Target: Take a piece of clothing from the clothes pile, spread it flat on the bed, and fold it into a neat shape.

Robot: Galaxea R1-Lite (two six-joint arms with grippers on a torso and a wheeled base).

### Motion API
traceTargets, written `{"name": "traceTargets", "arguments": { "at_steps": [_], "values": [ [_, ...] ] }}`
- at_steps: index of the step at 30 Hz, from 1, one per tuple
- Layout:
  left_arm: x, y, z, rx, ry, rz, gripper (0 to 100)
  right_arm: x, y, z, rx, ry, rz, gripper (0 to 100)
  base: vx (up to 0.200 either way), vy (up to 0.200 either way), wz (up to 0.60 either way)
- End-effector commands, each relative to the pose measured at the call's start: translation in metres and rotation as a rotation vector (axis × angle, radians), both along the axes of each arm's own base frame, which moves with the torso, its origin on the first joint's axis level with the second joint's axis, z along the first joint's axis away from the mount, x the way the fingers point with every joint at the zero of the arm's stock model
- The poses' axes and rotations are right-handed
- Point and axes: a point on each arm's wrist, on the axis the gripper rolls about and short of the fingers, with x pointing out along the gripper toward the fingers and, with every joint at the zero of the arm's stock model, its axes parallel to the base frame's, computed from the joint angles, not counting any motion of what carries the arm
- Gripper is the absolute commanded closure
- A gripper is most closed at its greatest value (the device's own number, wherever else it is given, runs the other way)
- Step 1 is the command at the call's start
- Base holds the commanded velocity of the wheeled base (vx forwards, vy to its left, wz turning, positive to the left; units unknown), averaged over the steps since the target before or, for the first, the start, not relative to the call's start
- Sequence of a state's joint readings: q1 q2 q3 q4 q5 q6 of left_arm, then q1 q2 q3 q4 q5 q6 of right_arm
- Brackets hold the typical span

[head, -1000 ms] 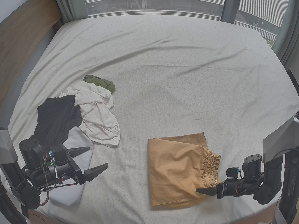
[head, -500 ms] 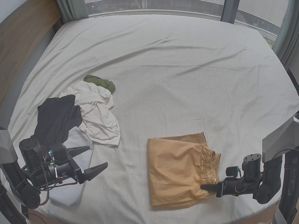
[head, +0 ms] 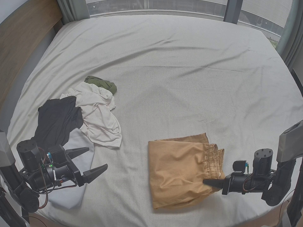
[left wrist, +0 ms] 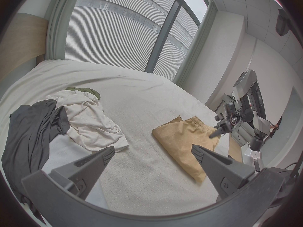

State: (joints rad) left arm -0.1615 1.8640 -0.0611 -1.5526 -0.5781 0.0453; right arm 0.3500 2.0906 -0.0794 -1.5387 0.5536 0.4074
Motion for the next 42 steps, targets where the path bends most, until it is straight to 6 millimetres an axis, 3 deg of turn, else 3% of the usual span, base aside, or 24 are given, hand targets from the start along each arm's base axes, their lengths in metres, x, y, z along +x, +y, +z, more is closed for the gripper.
{"name": "traceTargets", "arguments": {
  "at_steps": [1,8,19,32,42],
  "values": [
    [-0.006,-0.001,0.000,0.012,0.000,-0.009,0,-0.001,0.006,0.044,0.091,-0.178,0.008,100,0.000,0.000,0.00],
    [-0.012,0.000,-0.005,0.069,-0.013,-0.027,0,0.008,0.014,0.070,0.156,-0.286,0.002,100,0.000,0.000,0.00],
    [-0.012,0.000,-0.005,0.064,-0.011,-0.034,0,0.021,0.028,0.086,0.208,-0.353,0.025,100,0.000,0.000,0.00],
    [-0.014,0.000,-0.006,0.055,0.002,-0.058,0,0.078,0.048,0.143,0.315,-0.402,-0.003,100,0.000,0.000,0.00],
    [-0.014,0.000,-0.007,0.051,0.004,-0.066,0,0.108,0.050,0.180,0.317,-0.424,-0.028,100,0.000,0.000,0.00]
  ]
}}
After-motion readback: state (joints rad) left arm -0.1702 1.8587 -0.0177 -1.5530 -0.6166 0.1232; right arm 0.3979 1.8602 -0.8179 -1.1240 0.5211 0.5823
